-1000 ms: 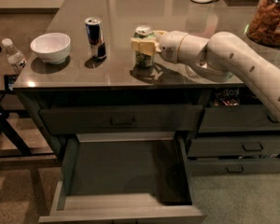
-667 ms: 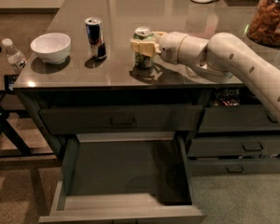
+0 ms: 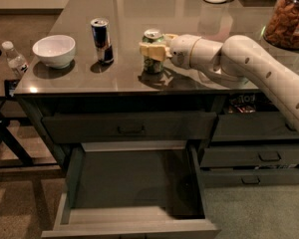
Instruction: Pick green can from middle drawer and place on counter
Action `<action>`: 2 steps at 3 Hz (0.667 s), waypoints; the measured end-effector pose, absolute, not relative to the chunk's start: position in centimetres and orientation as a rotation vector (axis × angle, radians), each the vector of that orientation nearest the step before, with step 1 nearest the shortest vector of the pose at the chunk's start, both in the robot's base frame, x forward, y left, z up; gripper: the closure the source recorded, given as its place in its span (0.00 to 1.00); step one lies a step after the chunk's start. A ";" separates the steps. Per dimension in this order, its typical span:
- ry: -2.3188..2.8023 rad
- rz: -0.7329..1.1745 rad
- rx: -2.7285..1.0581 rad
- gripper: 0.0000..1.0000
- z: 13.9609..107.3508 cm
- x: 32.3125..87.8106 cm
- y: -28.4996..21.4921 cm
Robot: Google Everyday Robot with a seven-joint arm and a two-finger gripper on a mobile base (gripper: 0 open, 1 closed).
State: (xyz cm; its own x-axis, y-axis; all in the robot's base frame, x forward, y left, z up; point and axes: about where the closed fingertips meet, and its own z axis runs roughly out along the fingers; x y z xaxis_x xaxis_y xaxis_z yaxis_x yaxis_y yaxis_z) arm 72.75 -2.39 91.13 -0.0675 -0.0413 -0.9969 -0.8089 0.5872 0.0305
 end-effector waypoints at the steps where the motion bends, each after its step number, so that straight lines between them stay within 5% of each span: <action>1: 1.523 0.739 -0.749 0.58 91.1 72.7 -2.4; 2: 1.523 0.739 -0.749 0.35 91.1 72.7 -2.4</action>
Offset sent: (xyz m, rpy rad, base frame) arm 0.0000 0.0000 0.0000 0.0000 0.0000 0.0000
